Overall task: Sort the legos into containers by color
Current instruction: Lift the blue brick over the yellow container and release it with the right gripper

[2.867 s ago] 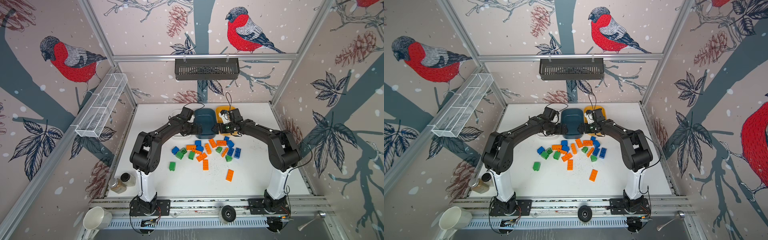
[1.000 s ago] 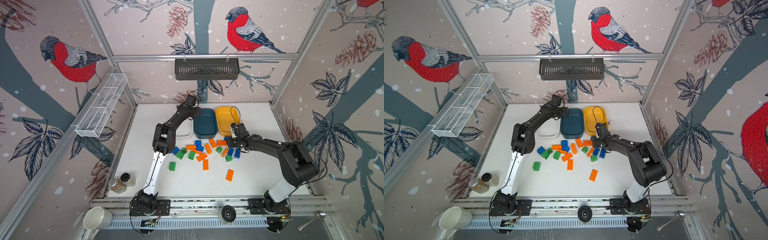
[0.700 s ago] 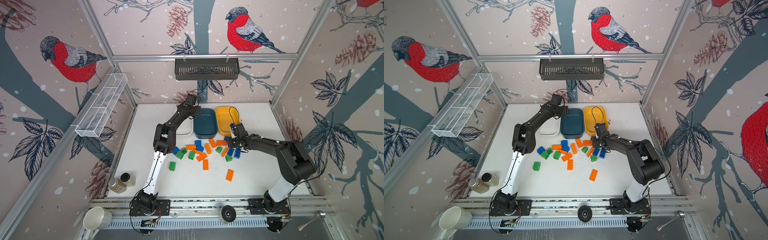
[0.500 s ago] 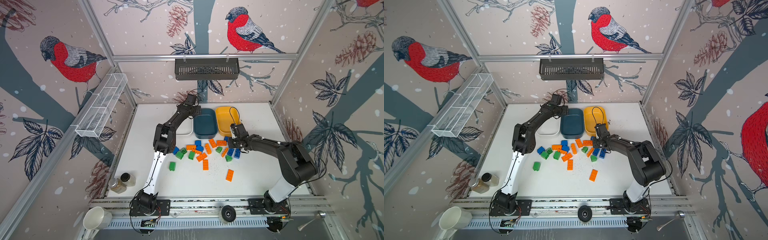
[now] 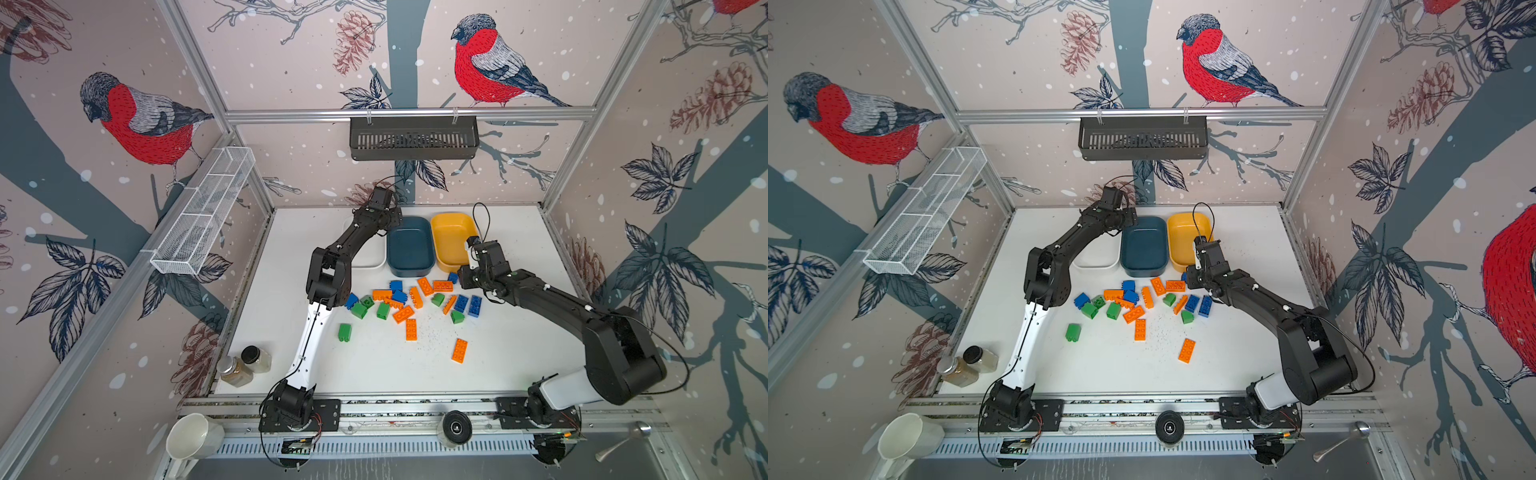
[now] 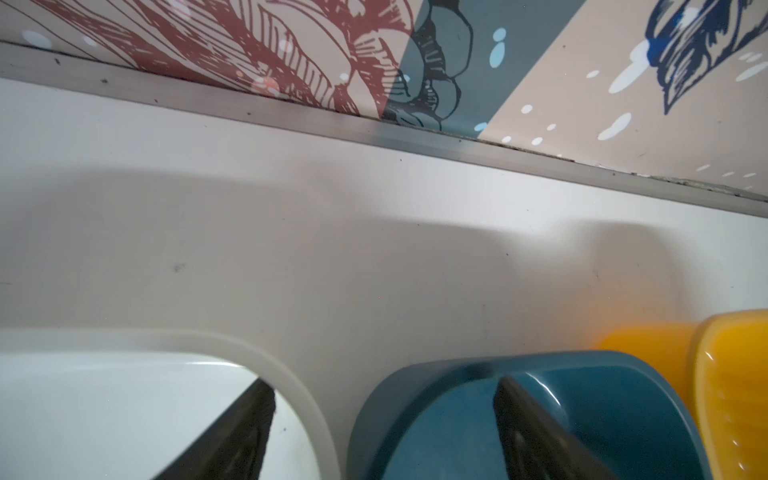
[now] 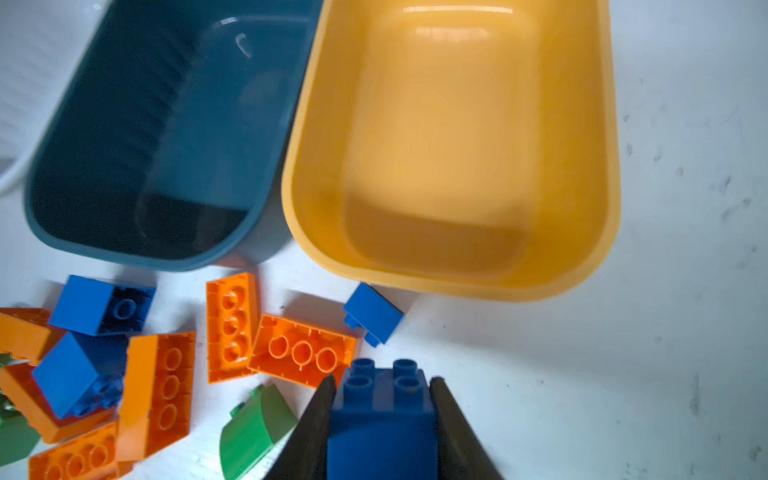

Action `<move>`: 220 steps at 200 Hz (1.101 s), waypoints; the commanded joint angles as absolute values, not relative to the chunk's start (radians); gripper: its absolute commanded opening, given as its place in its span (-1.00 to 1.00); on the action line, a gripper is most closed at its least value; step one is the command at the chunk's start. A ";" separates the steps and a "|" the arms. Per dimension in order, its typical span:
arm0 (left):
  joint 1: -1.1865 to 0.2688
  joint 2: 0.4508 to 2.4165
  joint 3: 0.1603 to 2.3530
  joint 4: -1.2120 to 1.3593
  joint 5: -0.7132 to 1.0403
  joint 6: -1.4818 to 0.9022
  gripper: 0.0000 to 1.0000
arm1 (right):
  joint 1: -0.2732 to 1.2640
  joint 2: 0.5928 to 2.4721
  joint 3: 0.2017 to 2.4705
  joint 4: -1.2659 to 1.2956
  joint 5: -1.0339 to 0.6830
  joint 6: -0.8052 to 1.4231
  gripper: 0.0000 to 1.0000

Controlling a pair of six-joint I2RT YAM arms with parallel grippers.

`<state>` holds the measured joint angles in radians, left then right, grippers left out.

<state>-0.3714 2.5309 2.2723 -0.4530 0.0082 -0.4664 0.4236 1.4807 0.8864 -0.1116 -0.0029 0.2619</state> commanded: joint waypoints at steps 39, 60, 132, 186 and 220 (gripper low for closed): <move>-0.383 2.312 1.951 -0.367 0.043 -0.409 0.94 | 0.373 1.621 1.061 -0.027 -0.049 0.294 -0.39; -0.387 2.266 1.898 -0.377 0.040 -0.395 0.94 | 0.352 1.702 1.132 -0.031 -0.043 0.292 -0.37; -0.411 2.085 1.682 -0.374 0.000 -0.380 0.94 | 0.296 1.989 1.413 -0.090 -0.010 0.262 -0.29; -0.429 1.899 1.446 -0.275 -0.051 -0.415 0.94 | 0.316 1.925 1.389 -0.123 0.024 0.266 0.25; -0.464 1.811 1.344 -0.205 -0.173 -0.458 0.95 | 0.331 1.753 1.213 -0.119 0.006 0.303 0.42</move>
